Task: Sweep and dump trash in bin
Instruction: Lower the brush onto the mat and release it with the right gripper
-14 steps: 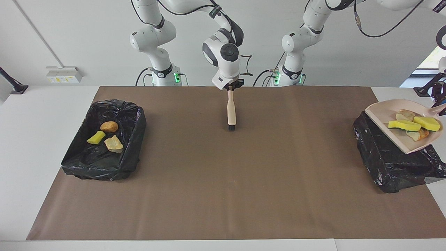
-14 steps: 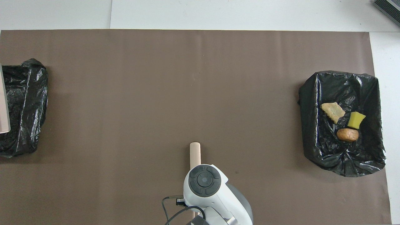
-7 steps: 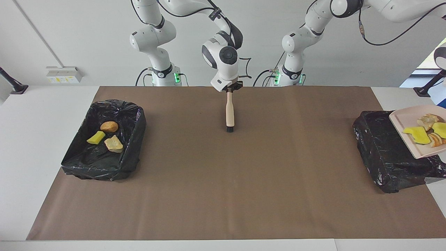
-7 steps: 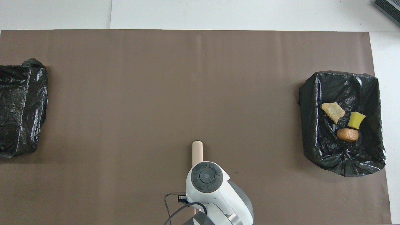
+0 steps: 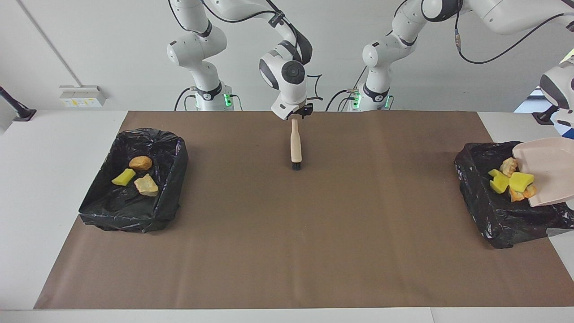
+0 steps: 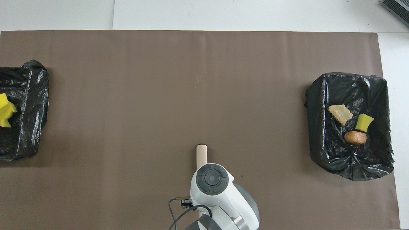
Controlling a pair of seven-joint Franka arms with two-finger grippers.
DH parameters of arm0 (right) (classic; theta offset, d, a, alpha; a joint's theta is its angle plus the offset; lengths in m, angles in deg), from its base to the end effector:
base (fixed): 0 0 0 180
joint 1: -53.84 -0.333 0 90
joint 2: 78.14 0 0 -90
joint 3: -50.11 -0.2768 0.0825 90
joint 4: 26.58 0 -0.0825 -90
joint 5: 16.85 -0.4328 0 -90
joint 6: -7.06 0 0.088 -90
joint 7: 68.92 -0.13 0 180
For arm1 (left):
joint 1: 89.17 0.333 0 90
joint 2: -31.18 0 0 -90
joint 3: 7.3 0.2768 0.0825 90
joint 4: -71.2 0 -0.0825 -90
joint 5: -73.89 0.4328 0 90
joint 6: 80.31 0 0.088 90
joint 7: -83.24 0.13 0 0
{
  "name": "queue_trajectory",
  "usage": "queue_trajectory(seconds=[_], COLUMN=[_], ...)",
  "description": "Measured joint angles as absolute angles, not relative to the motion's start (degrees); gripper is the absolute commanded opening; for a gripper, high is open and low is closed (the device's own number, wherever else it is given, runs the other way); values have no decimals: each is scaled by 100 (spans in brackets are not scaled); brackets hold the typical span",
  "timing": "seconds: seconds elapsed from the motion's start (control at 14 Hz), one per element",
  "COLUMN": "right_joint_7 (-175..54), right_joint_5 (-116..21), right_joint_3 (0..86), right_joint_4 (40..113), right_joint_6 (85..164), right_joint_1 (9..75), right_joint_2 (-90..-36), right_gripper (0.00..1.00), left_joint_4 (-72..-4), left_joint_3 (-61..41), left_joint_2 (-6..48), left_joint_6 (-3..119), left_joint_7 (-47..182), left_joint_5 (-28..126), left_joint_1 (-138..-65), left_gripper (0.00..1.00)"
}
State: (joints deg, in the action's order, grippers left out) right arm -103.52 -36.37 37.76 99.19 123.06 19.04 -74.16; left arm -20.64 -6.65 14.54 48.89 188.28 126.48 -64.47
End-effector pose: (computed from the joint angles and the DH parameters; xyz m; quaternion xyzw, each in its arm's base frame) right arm 0.3505 0.4178 0.2476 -0.9815 -0.0161 0.1871 0.0361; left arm 0.6436 0.3438 0.4421 -0.5394 0.7290 0.2860 0.3095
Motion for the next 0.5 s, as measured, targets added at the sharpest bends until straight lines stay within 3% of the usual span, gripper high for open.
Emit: queue_trajectory(seconds=[0.5], right_joint_7=[-10244], right_joint_5=[-3400], right_joint_3=[3819], right_joint_4=[9140], right_joint_6=[12129], right_joint_1=[2528], right_joint_2=[-7351], right_gripper=[100], left_joint_4=[-1972], left_joint_3=[-665], left_joint_2=[1830], left_joint_6=[4789], left_joint_7=[18746], left_joint_5=[12939], left_joint_1=[-6428], left_gripper=[0])
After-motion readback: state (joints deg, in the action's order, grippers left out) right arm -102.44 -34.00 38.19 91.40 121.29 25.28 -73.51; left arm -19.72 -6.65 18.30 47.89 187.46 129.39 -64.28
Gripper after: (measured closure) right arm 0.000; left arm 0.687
